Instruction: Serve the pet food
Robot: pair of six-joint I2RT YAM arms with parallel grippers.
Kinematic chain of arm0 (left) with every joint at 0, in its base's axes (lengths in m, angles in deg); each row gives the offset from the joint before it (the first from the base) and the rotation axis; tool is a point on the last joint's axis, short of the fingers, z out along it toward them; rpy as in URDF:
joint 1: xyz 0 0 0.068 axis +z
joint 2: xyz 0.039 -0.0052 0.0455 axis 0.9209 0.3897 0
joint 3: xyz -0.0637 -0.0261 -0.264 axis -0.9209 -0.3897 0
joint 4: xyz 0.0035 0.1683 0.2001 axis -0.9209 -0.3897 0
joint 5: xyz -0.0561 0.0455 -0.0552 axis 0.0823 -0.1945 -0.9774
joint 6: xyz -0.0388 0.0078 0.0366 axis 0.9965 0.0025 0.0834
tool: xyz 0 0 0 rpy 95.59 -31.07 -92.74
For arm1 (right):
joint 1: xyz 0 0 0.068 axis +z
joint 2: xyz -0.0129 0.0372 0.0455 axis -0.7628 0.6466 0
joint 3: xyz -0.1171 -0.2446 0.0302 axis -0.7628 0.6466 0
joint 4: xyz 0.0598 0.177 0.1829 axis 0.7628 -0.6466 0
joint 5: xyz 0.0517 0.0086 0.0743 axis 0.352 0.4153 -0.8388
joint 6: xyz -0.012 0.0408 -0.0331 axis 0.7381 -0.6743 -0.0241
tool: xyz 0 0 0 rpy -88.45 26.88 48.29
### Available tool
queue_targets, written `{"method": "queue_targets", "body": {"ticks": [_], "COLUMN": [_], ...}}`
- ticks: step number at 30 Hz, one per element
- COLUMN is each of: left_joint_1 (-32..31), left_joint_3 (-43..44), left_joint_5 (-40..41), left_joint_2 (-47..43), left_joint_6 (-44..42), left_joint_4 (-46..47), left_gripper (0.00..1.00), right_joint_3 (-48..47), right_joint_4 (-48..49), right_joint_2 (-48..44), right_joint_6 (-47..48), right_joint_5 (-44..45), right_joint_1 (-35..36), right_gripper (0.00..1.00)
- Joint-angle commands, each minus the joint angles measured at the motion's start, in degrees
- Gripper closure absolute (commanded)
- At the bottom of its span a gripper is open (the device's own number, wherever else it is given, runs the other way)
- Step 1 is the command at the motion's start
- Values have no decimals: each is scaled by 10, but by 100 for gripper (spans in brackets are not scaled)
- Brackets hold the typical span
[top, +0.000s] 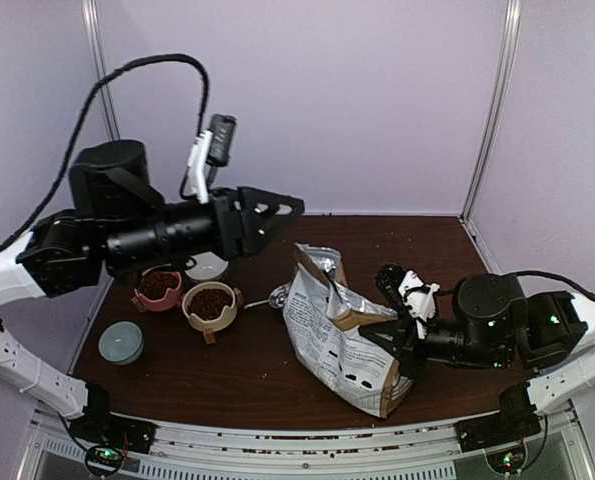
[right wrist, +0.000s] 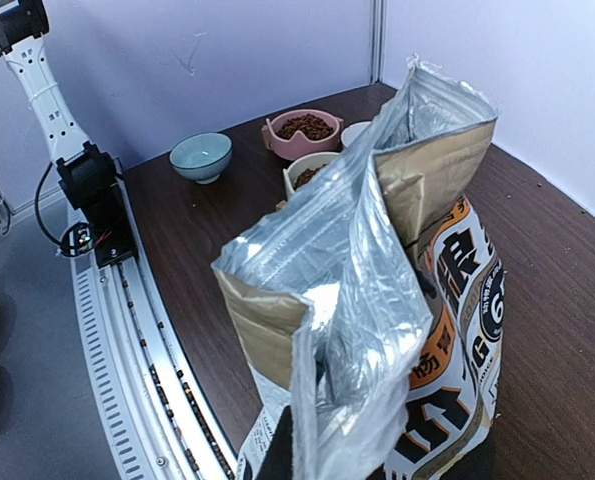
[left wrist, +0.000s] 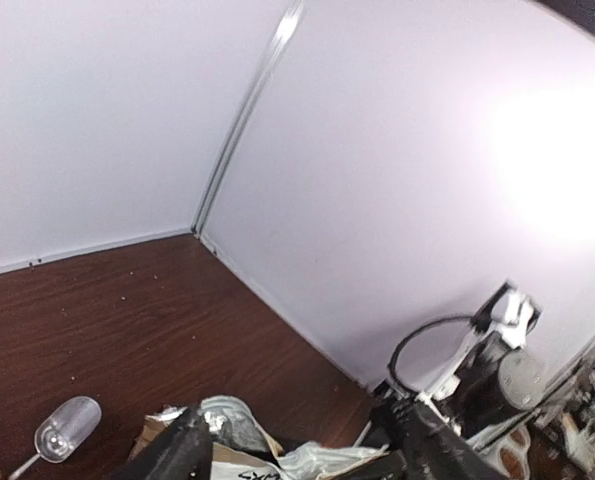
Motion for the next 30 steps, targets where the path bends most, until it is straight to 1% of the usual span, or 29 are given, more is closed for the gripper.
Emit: {"method": "queue_targets", "body": {"ticks": [1, 4, 7, 9, 13, 20, 23, 25, 27, 30], "left_joint_1": [51, 90, 107, 108, 108, 108, 107, 108, 108, 108], "left_joint_3": [-63, -97, -114, -122, -141, -145, -148, -159, -177, -185], "left_joint_5": [-13, -70, -119, -158, -263, -356, -360, -317, -282, -280], "left_joint_2": [-64, -97, -113, -117, -111, -50, -28, -21, -22, -18], "left_joint_6": [-31, -59, -105, -134, -189, -220, -234, -247, -255, -265], "left_joint_4": [5, -8, -15, -8, 22, 12, 6, -1, 11, 21], "left_gripper": [23, 12, 8, 6, 5, 4, 4, 4, 4, 4], "right_joint_3": [-29, -31, -32, -27, -2, 28, 35, 37, 37, 36], "right_joint_4": [128, 148, 156, 164, 166, 158, 158, 161, 164, 159], "right_joint_2": [-48, -68, -92, -108, -142, -173, -177, -177, -176, -174], "right_joint_6": [4, 5, 4, 1, -12, -39, -48, -52, -53, -54], "right_joint_5": [-111, -157, -178, -178, -158, -147, -142, -141, -141, -138], "right_joint_1": [2, 1, 0, -2, -18, -38, -41, -43, -43, -45], "right_gripper": [100, 100, 100, 100, 100, 100, 100, 100, 100, 100]}}
